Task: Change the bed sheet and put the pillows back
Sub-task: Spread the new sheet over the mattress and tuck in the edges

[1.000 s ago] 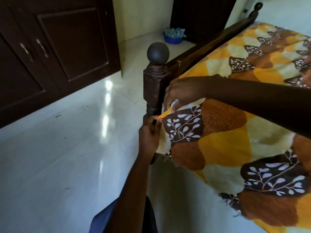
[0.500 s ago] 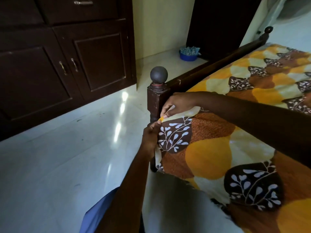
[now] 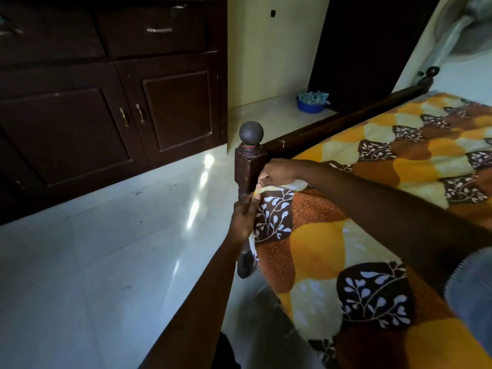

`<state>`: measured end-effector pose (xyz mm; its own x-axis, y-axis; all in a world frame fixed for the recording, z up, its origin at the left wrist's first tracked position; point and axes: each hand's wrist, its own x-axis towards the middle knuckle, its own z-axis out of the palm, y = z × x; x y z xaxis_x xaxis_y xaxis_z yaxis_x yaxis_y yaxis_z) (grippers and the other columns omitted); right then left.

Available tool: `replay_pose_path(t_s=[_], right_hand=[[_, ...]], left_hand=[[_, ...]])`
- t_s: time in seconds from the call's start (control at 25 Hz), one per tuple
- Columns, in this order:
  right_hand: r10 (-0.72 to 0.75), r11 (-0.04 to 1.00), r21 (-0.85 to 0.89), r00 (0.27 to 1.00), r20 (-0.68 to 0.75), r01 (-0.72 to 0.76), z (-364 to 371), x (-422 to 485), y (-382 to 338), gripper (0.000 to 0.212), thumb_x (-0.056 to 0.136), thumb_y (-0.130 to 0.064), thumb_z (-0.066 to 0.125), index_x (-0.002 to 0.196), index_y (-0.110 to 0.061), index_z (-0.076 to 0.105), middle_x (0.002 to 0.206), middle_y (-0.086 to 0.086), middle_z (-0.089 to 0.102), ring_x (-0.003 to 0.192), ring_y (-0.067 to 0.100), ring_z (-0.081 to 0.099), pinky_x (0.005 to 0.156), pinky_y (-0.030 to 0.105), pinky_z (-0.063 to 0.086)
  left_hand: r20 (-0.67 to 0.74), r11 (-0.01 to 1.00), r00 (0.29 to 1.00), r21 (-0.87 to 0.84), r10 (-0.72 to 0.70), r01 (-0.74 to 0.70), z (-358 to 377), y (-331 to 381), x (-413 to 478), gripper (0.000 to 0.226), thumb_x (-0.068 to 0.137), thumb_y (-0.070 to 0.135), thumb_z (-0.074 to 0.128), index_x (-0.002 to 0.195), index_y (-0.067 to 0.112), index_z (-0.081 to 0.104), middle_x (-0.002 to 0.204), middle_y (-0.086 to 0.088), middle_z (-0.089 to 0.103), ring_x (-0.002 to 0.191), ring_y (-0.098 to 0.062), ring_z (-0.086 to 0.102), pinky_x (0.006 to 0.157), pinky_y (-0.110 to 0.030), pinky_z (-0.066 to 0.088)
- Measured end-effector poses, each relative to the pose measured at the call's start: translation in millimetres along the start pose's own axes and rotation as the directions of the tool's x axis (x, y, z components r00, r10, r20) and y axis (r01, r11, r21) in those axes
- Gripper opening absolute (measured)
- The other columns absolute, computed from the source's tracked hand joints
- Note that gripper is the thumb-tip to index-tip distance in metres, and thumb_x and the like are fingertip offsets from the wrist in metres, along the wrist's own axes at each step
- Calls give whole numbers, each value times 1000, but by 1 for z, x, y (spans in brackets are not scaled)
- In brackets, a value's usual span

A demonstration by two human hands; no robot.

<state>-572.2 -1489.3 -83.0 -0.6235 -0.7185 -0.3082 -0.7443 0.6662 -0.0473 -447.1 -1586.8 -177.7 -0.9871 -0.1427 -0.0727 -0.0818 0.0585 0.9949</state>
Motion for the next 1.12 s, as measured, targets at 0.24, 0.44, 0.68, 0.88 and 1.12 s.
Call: replay_pose_path(t_s=[0.24,0.44,0.68,0.88,1.12], right_hand=[[8,998,57,993,-120,-1,16,5,8,23,90,-24,56,101,-11,72,110,7,70,103,23,61,90,31,43],[35,981,194,974,-226,9,21,4,12,8,78,-19,70,80,-13,76,88,0,74,82,14,68,75,24,50],[629,639,759,482,-610,126,52,-67,-65,16,90,-24,57,99,-20,70,100,-7,68,89,-5,57,76,1,40],[878,-407,713,459,134,571,134,-108,-137,11,89,-23,51,91,-18,61,75,-8,73,76,12,67,56,18,54],[831,-556,322,503,239,766,180,-102,-133,55,37,-25,94,85,-7,75,92,9,74,89,21,70,81,34,57]], left_hand=[[140,997,988,-14,-69,72,-25,-2,18,33,94,20,53,116,-2,62,108,-18,66,87,-21,65,75,-19,54],[128,987,990,155,-63,43,-35,-22,54,34,84,28,67,106,1,69,107,-15,69,99,-27,65,91,-36,52],[25,928,988,340,153,-152,-19,-35,52,19,83,10,67,98,-2,71,104,-18,69,94,-26,63,85,-21,45],[-43,935,996,351,72,-53,-4,-28,37,24,91,15,58,104,-2,68,86,-9,68,75,-17,64,64,-1,36],[5,1000,1000,-13,-24,24,5,-42,-6,18,88,-3,55,105,-7,61,92,-9,65,64,11,59,62,0,41]])
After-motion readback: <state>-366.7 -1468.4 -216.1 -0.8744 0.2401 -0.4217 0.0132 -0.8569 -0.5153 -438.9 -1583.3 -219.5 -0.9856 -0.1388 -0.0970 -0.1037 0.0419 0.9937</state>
